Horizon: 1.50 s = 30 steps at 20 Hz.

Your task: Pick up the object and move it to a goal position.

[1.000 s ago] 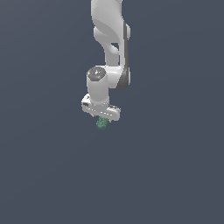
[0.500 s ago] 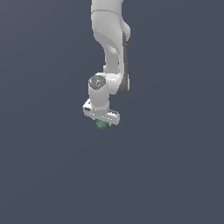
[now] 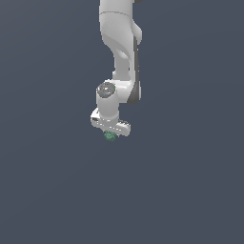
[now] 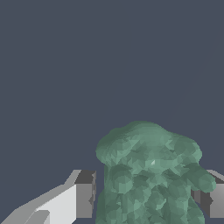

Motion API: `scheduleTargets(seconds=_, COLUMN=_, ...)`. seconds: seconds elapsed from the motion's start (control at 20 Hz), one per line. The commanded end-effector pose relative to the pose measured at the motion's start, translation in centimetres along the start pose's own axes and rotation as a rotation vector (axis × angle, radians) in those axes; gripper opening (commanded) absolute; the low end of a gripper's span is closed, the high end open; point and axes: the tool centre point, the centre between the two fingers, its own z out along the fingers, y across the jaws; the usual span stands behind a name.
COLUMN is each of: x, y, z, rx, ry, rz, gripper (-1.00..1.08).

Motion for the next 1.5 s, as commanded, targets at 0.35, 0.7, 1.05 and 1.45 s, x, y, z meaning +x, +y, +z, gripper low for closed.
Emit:
scheduleTargets(seconds=0.35, x=-0.6, y=-1.0, z=-0.6, rx=0.000, ry=0.000, rz=0.000, gripper=-1.00)
scheduleTargets(seconds=0.7, x=-2.9, y=-4.8, z=-2.8, rx=0.000, ry=0.000, rz=0.000, gripper=-1.00)
scheduleTargets(seconds=1.05, x=-6.5, y=-10.8, z=-6.5, rx=-0.001, ry=0.000, rz=0.000, gripper=-1.00)
scheduleTargets(seconds=1.45, x=-10.4, y=-17.9, z=-10.7, rx=-0.002, ry=0.000, rz=0.000, gripper=-1.00)
